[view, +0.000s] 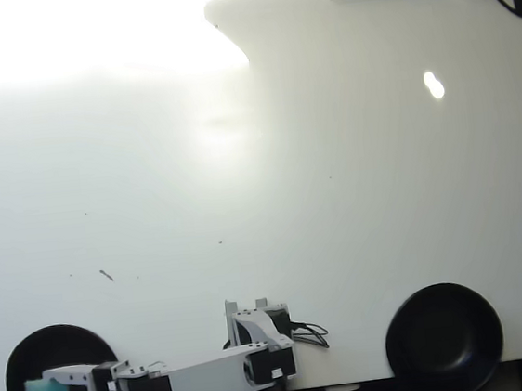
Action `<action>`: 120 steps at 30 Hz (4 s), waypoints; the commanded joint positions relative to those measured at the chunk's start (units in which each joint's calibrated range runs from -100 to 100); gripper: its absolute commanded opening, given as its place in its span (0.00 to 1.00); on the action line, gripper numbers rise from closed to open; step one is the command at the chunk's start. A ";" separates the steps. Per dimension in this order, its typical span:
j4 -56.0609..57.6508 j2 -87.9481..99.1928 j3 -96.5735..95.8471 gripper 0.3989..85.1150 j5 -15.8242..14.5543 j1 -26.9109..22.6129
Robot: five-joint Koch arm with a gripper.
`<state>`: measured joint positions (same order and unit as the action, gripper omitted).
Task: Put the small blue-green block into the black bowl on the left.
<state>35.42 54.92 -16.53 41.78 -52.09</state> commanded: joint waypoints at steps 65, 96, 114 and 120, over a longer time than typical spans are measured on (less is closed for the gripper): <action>-0.60 33.83 -26.63 0.43 -42.05 40.63; -30.11 44.75 -75.43 0.46 -43.76 50.21; -29.62 44.33 -80.61 0.56 -49.28 50.50; -29.70 44.22 -81.90 0.57 -49.23 49.96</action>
<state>7.69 98.61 -97.60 -7.45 -2.08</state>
